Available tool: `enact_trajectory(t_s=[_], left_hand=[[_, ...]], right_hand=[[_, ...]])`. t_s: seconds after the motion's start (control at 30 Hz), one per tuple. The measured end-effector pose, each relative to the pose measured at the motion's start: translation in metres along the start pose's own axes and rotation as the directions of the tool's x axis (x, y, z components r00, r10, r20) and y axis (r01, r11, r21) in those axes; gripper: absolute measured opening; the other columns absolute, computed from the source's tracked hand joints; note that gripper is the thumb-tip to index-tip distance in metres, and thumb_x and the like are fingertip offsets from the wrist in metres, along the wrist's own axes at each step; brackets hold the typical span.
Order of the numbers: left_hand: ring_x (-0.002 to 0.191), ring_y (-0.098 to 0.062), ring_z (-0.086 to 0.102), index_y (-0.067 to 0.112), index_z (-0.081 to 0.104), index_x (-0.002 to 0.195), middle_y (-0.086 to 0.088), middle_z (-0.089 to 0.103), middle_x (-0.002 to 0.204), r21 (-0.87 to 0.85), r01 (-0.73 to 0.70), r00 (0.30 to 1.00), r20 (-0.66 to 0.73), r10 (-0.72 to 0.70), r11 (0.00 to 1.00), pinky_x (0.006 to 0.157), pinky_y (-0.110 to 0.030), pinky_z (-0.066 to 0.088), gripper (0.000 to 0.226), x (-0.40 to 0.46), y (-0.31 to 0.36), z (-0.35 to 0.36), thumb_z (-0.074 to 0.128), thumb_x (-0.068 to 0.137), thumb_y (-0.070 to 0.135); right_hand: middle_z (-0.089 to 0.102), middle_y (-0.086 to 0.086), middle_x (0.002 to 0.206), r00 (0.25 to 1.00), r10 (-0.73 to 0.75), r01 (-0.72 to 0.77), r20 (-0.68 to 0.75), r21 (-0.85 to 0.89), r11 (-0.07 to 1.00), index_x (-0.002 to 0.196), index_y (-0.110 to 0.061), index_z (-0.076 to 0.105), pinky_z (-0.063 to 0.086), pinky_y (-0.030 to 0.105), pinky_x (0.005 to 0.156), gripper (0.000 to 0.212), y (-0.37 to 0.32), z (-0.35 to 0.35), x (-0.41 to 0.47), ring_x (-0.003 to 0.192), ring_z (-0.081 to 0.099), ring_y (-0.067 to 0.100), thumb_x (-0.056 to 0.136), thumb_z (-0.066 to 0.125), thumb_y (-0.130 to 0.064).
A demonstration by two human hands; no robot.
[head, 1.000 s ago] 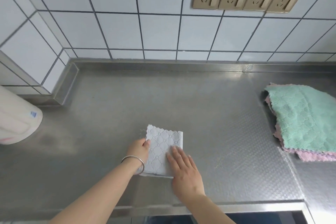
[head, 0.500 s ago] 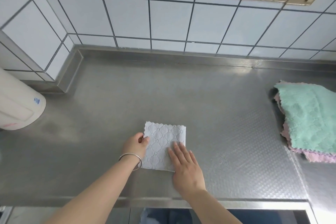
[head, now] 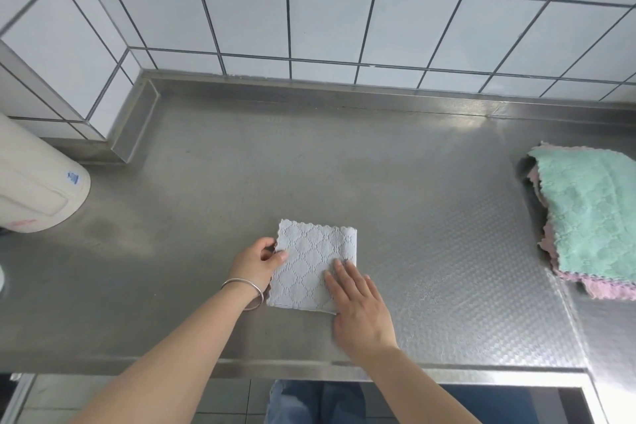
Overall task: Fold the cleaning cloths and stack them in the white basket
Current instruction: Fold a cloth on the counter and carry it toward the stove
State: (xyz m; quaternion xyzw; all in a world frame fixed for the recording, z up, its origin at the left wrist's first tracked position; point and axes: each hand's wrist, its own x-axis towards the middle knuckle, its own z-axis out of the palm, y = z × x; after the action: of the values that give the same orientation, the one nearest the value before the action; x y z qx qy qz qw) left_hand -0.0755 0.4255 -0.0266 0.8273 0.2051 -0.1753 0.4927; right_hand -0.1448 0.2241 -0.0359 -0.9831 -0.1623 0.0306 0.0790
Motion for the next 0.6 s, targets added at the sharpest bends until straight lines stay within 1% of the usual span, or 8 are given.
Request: enact_trajectory(t_s=[0.1, 0.2, 0.27, 0.37, 0.43, 0.53, 0.6], left_hand=[[0.064, -0.016, 0.053, 0.015, 0.057, 0.11, -0.003, 0.066, 0.092, 0.023, -0.003, 1.0, -0.025, 0.003, 1.0, 0.066, -0.027, 0.04, 0.026, 0.002, 0.0, 0.001, 0.063, 0.087, 0.024], [0.077, -0.02, 0.058, 0.013, 0.057, 0.11, -0.003, 0.064, 0.091, 0.08, -0.008, 1.0, -0.02, 0.009, 0.997, 0.071, -0.026, 0.041, 0.027, 0.007, 0.002, 0.0, 0.063, 0.086, 0.024], [0.082, -0.02, 0.059, 0.014, 0.057, 0.109, -0.002, 0.063, 0.091, 0.113, -0.011, 1.0, -0.014, 0.012, 0.993, 0.072, -0.026, 0.04, 0.026, 0.01, 0.003, -0.002, 0.063, 0.086, 0.025], [0.078, -0.018, 0.057, 0.015, 0.058, 0.107, -0.001, 0.062, 0.087, 0.156, -0.019, 1.0, -0.008, 0.02, 0.988, 0.069, -0.025, 0.038, 0.024, 0.013, 0.004, -0.003, 0.063, 0.086, 0.027], [0.077, -0.017, 0.057, 0.015, 0.058, 0.107, 0.0, 0.062, 0.086, 0.181, -0.023, 1.0, -0.014, 0.026, 0.983, 0.068, -0.024, 0.037, 0.024, 0.012, 0.004, -0.002, 0.063, 0.086, 0.027], [0.079, -0.017, 0.059, 0.014, 0.058, 0.108, 0.0, 0.064, 0.087, 0.179, -0.043, 0.998, -0.037, 0.05, 0.983, 0.07, -0.023, 0.038, 0.027, 0.008, 0.003, 0.0, 0.064, 0.085, 0.027], [0.078, -0.016, 0.06, 0.014, 0.059, 0.108, 0.002, 0.064, 0.085, 0.168, -0.045, 0.997, -0.061, 0.056, 0.985, 0.07, -0.022, 0.039, 0.028, 0.005, 0.002, 0.001, 0.066, 0.084, 0.027]], right_hand=[[0.053, -0.001, 0.136, 1.0, 0.003, -0.003, -0.008, 0.009, 1.0, 0.124, -0.022, 0.061, 0.045, 0.038, 0.096, 0.075, -0.002, 0.0, 0.0, 0.124, 0.052, 0.019, 0.052, 0.08, -0.021], [0.053, -0.001, 0.136, 1.0, 0.003, -0.003, -0.014, 0.017, 1.0, 0.125, -0.023, 0.06, 0.043, 0.037, 0.097, 0.073, -0.001, -0.001, 0.001, 0.124, 0.052, 0.02, 0.055, 0.08, -0.023], [0.052, 0.0, 0.137, 1.0, -0.003, 0.004, -0.015, 0.038, 0.999, 0.126, -0.023, 0.059, 0.045, 0.038, 0.096, 0.071, 0.0, -0.001, 0.002, 0.124, 0.052, 0.021, 0.058, 0.079, -0.025], [0.051, -0.001, 0.138, 1.0, -0.015, 0.016, -0.016, 0.05, 0.999, 0.128, -0.024, 0.057, 0.048, 0.037, 0.095, 0.071, 0.001, 0.0, 0.001, 0.125, 0.051, 0.021, 0.061, 0.078, -0.028], [0.05, -0.001, 0.139, 1.0, -0.022, 0.023, -0.01, 0.042, 0.999, 0.129, -0.024, 0.056, 0.047, 0.037, 0.096, 0.071, 0.002, 0.001, 0.0, 0.126, 0.05, 0.02, 0.061, 0.077, -0.028], [0.05, -0.001, 0.139, 1.0, -0.019, 0.019, 0.005, 0.043, 0.999, 0.129, -0.024, 0.056, 0.048, 0.037, 0.096, 0.071, 0.004, 0.002, 0.0, 0.126, 0.05, 0.02, 0.06, 0.075, -0.026], [0.049, -0.001, 0.139, 1.0, -0.016, 0.015, 0.014, 0.06, 0.998, 0.129, -0.024, 0.056, 0.049, 0.038, 0.095, 0.067, 0.004, 0.001, 0.0, 0.127, 0.049, 0.02, 0.064, 0.07, -0.025]])
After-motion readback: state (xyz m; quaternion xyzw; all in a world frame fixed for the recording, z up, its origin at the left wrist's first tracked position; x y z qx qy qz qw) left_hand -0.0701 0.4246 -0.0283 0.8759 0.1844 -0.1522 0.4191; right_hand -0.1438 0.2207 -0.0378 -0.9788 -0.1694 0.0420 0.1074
